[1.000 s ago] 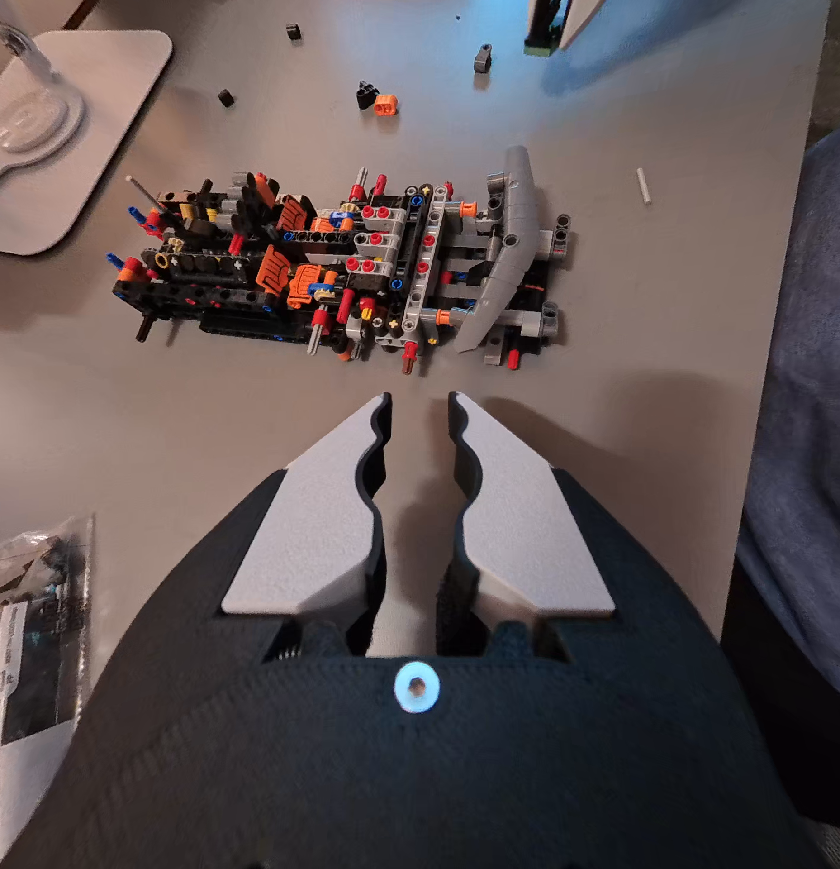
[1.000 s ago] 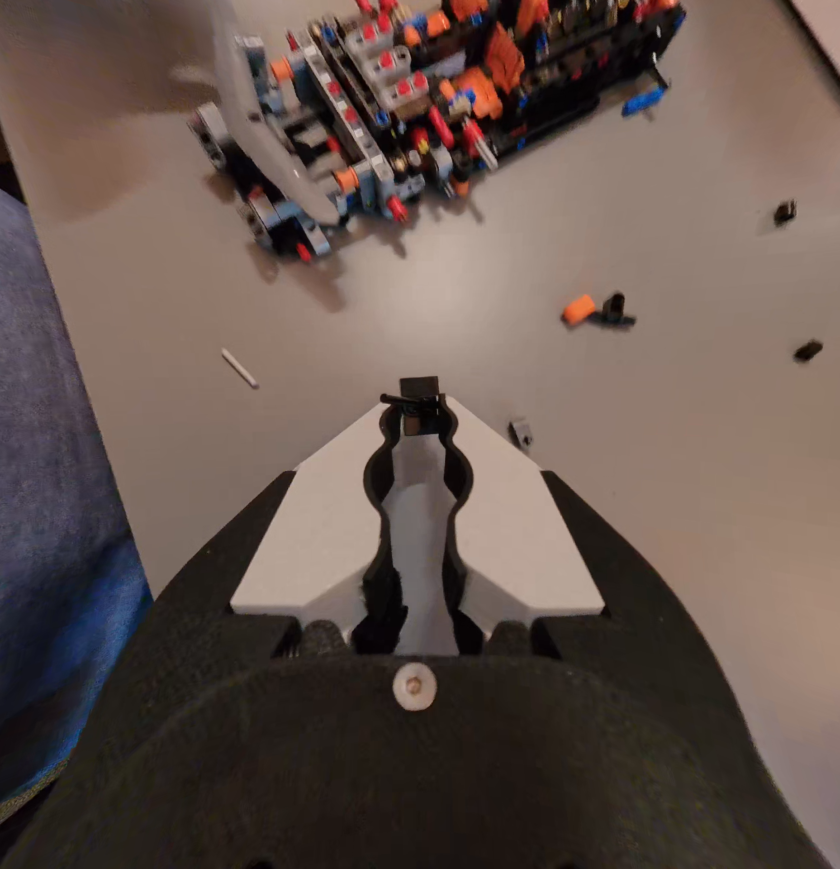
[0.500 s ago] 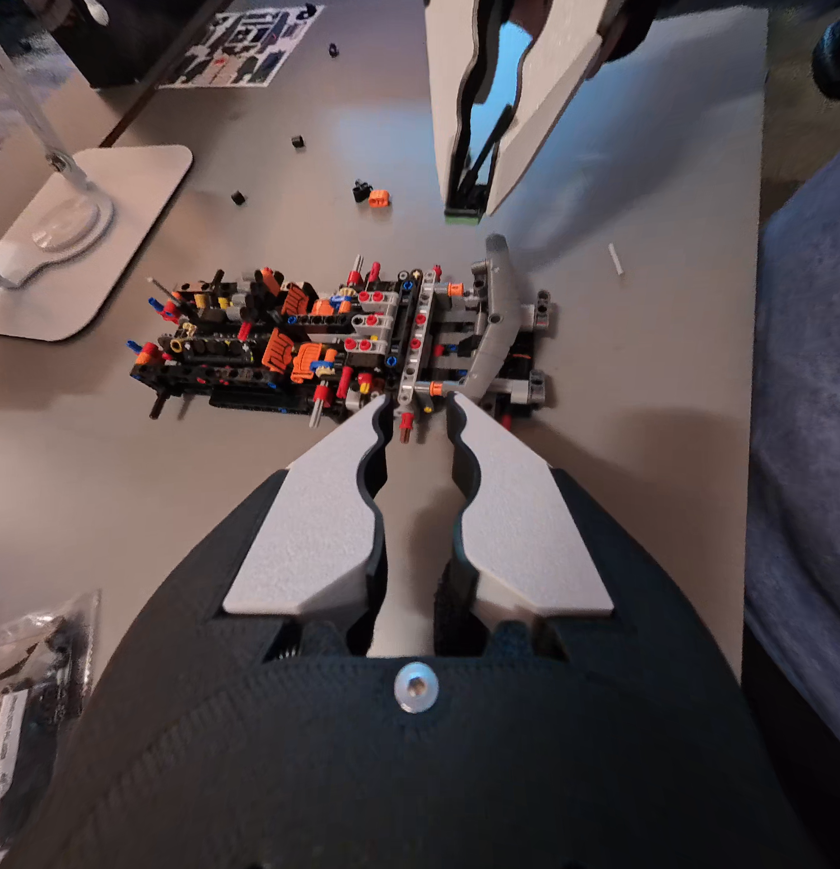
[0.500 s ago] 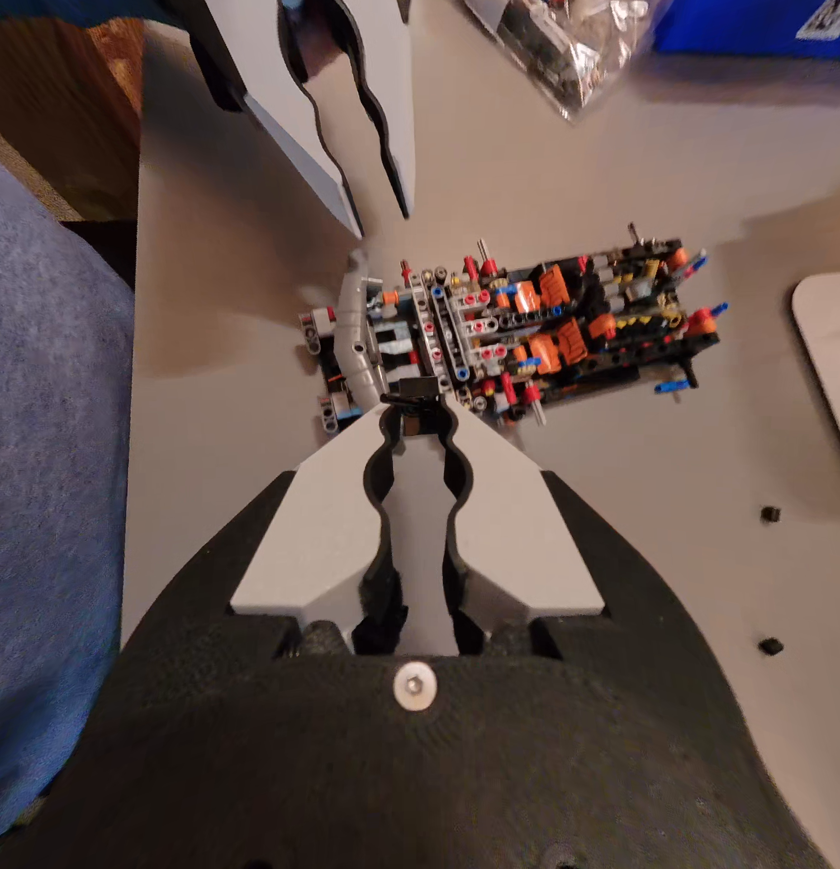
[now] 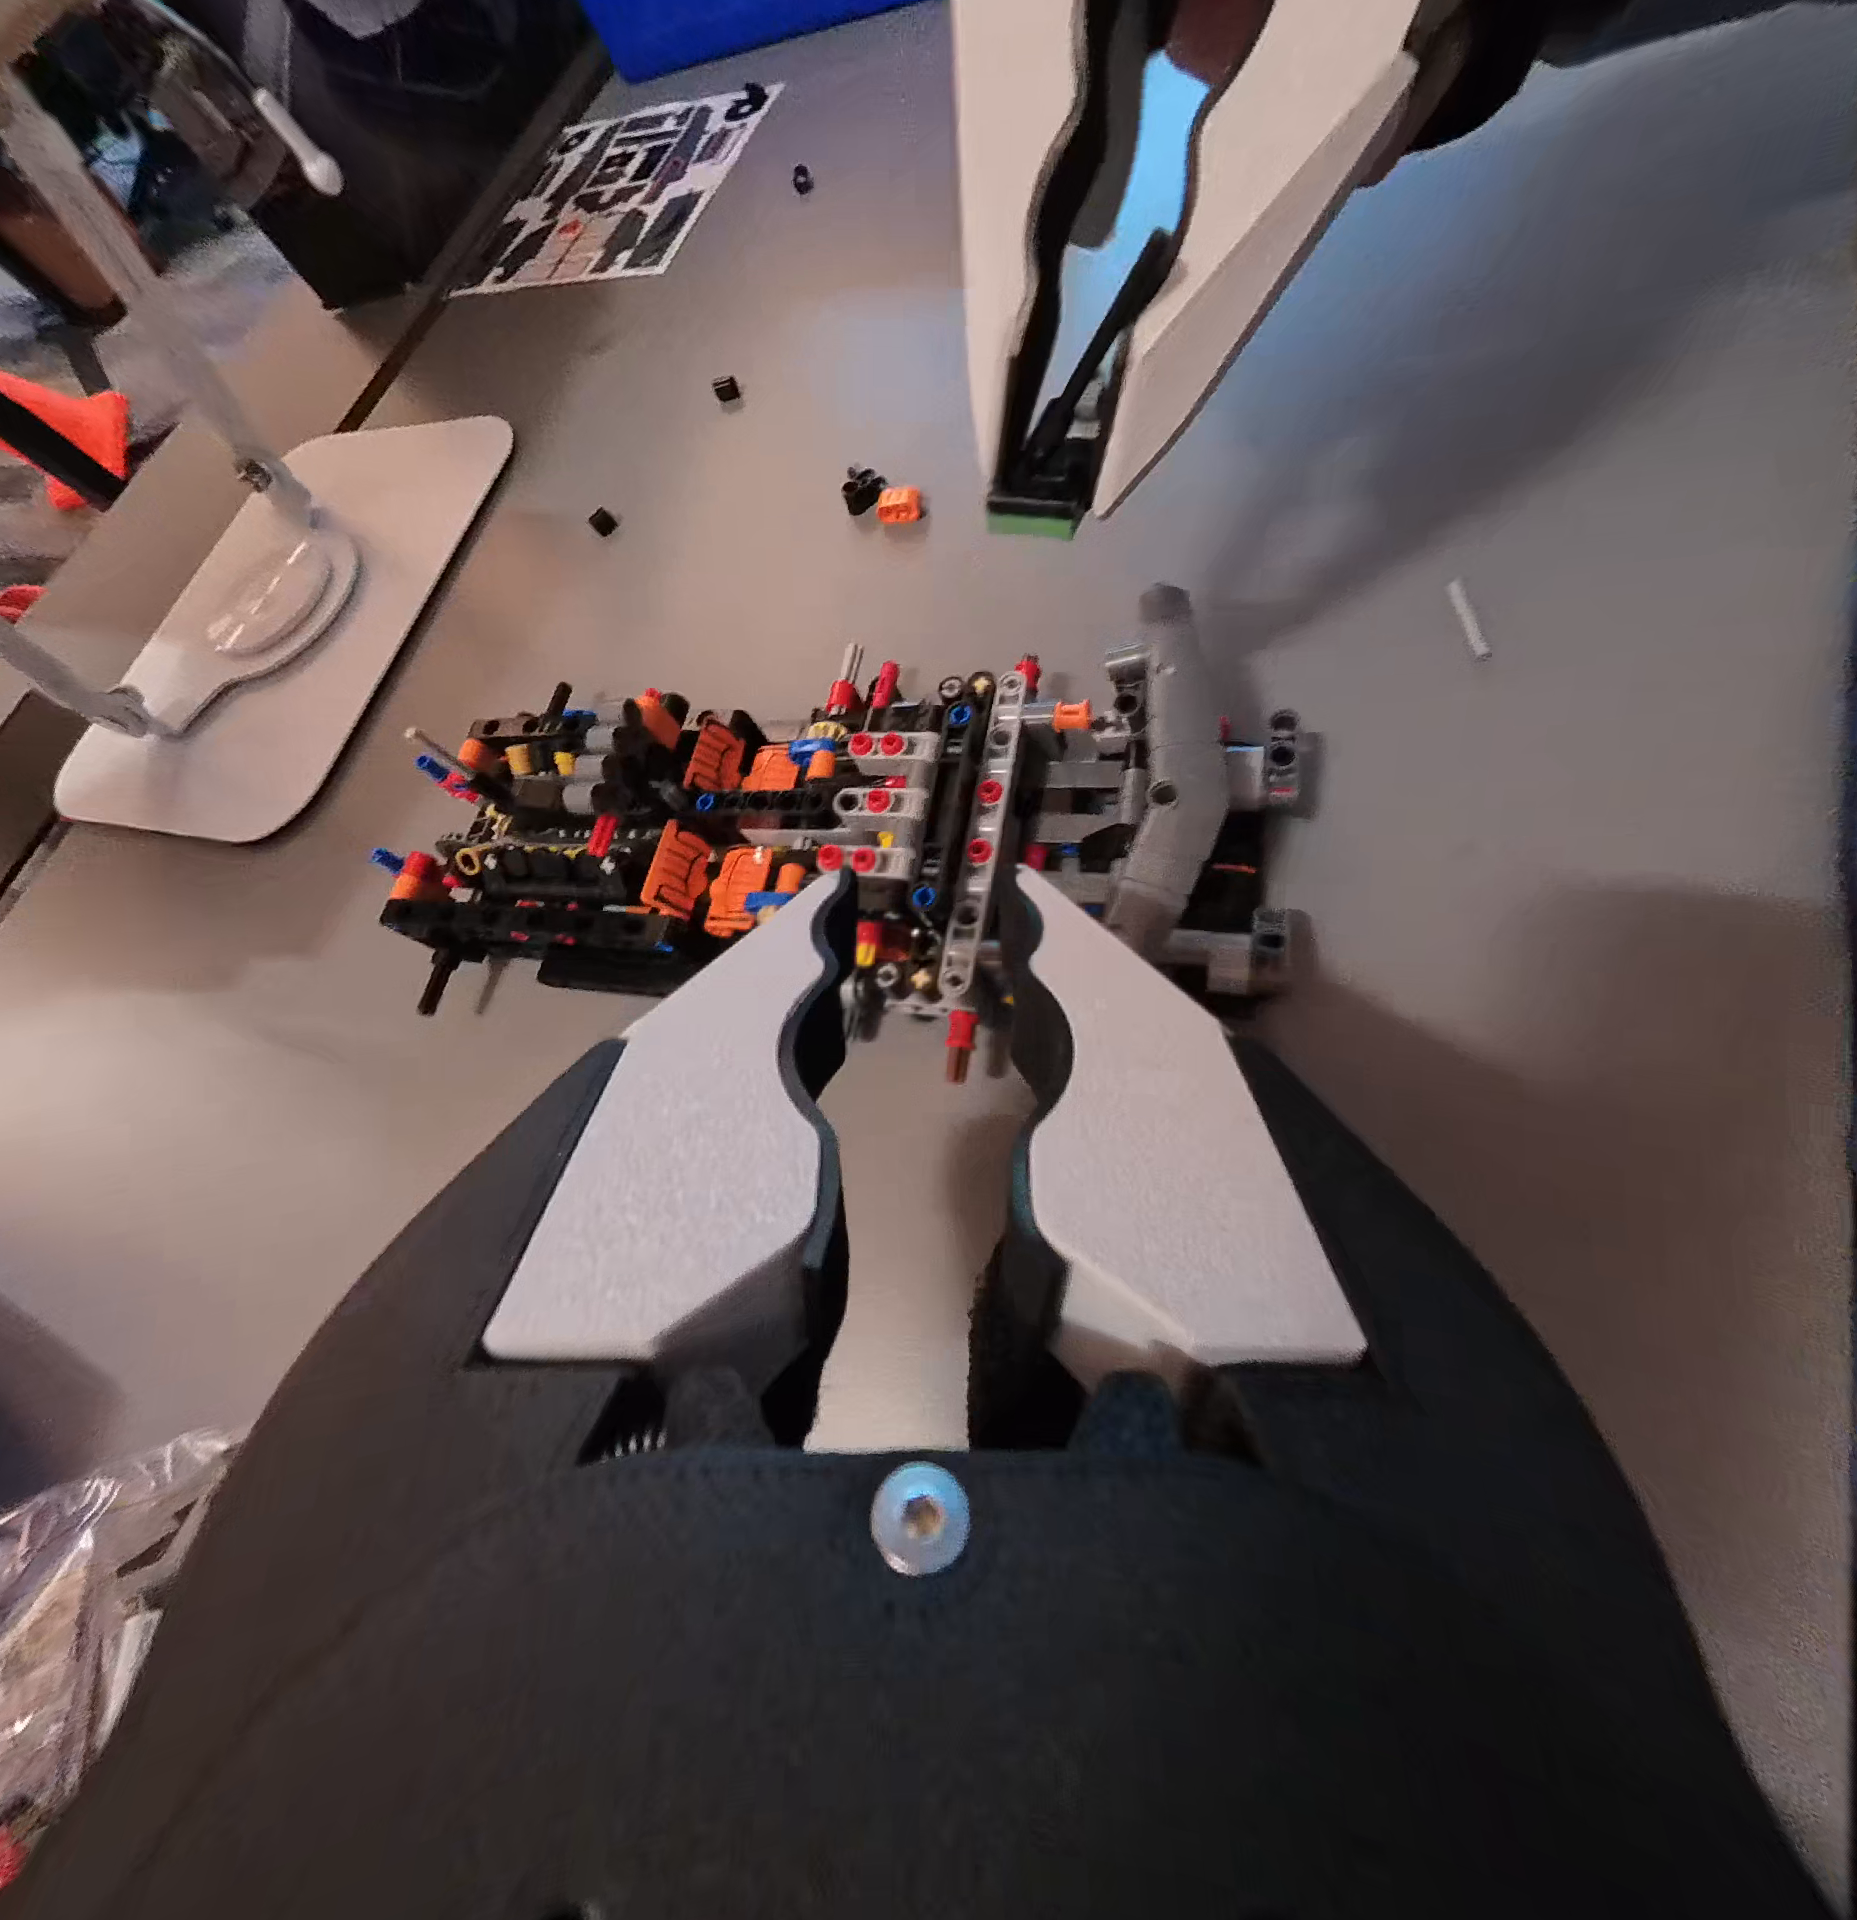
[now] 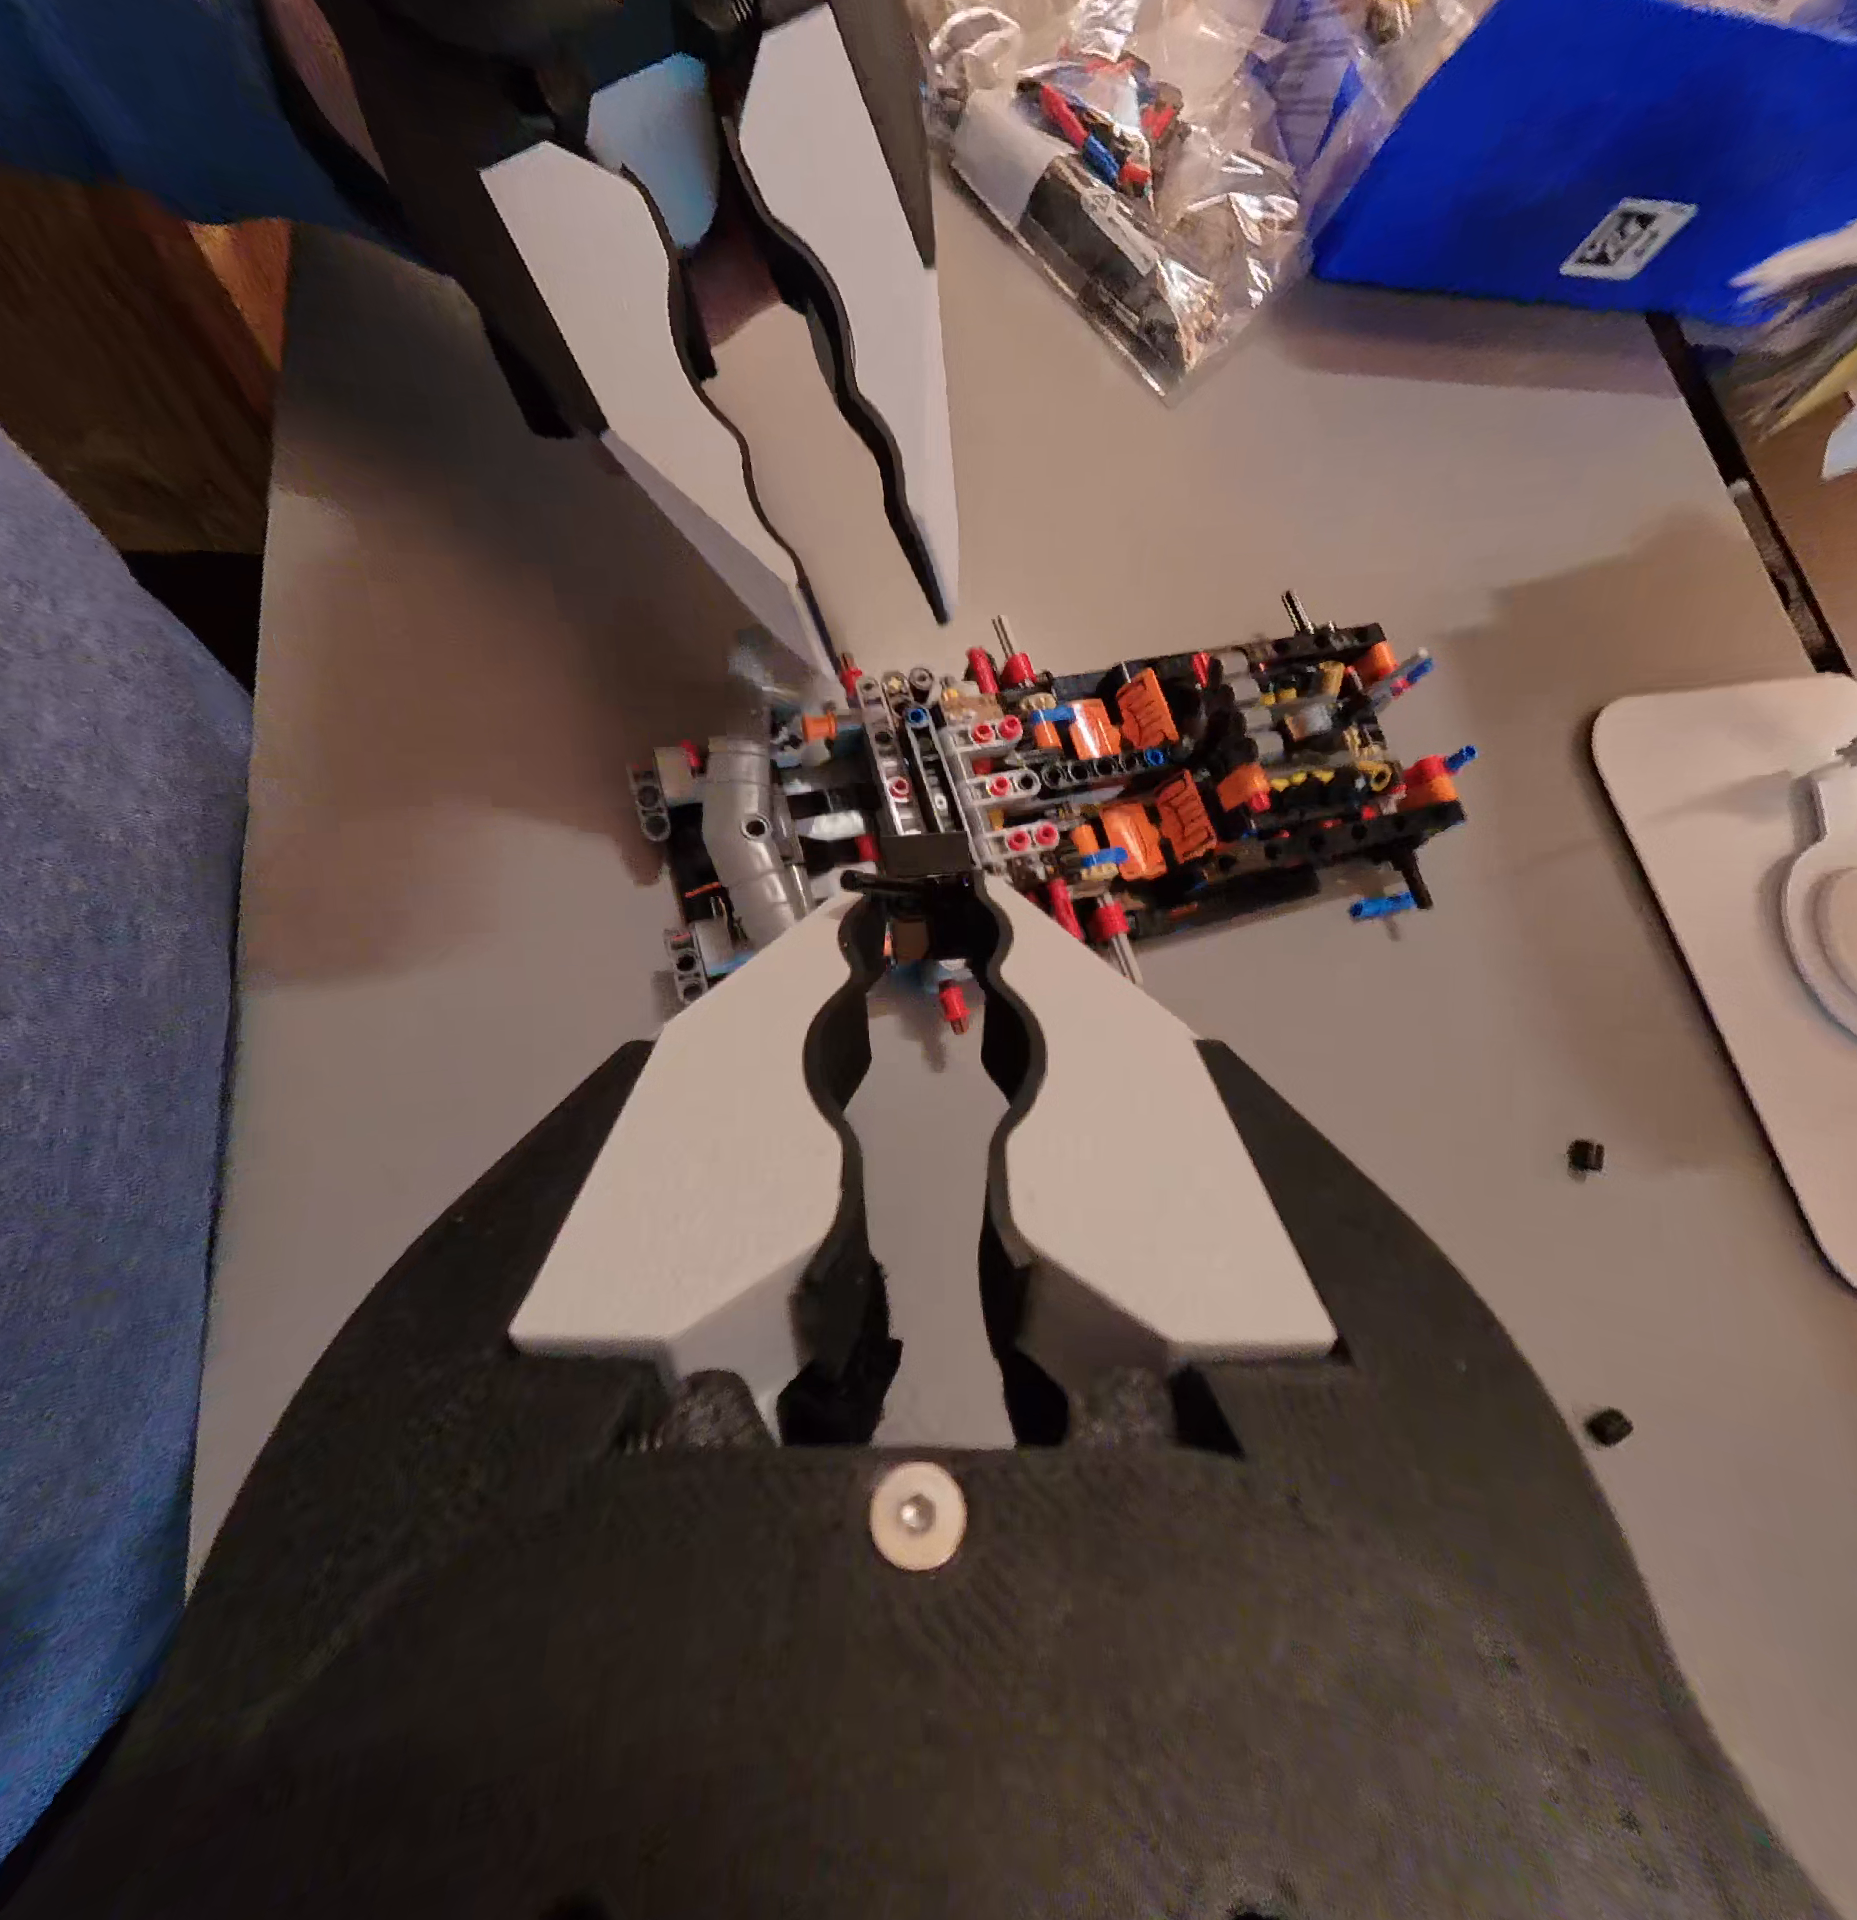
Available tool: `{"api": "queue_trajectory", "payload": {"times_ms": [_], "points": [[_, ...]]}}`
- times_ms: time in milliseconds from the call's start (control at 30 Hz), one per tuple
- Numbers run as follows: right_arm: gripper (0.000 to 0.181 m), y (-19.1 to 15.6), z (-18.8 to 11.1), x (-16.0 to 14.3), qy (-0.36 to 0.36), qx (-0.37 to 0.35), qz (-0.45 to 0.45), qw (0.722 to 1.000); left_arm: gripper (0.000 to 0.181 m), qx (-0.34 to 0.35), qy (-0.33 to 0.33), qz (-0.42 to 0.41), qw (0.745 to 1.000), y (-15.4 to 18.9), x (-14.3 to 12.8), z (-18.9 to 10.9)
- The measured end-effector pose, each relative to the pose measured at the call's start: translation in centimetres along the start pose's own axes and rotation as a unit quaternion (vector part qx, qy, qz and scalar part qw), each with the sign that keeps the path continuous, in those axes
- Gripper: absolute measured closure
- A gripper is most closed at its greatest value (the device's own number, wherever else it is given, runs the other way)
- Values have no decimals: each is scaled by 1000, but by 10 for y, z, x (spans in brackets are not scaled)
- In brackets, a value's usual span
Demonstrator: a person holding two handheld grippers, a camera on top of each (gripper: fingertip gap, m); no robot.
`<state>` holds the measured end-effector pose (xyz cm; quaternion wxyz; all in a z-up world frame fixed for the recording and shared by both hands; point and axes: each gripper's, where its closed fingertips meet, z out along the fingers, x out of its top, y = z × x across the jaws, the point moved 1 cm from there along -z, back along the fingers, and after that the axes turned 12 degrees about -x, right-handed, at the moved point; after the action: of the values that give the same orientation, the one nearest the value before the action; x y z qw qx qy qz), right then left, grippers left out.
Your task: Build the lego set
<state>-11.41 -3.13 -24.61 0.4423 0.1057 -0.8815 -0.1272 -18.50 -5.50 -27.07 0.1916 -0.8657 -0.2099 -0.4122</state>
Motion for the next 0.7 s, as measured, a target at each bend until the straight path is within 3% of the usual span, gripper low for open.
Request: {"api": "queue_trajectory", "payload": {"times_ms": [33,167,400,700], "points": [[168,2,0,-4,-2,-3,9,1000,157,1,1,-2,1000,-3,-1,-1],[168,7,1,-13,1,-12,43,999,154,19,13,3,1000,-20,6,-7],[168,24,-2,-23,11,-42,95,995,128,71,20,15,997,-59,12,-11],[168,47,-2,-56,7,-91,151,984,127,122,62,-14,991,-120,12,-8]]}}
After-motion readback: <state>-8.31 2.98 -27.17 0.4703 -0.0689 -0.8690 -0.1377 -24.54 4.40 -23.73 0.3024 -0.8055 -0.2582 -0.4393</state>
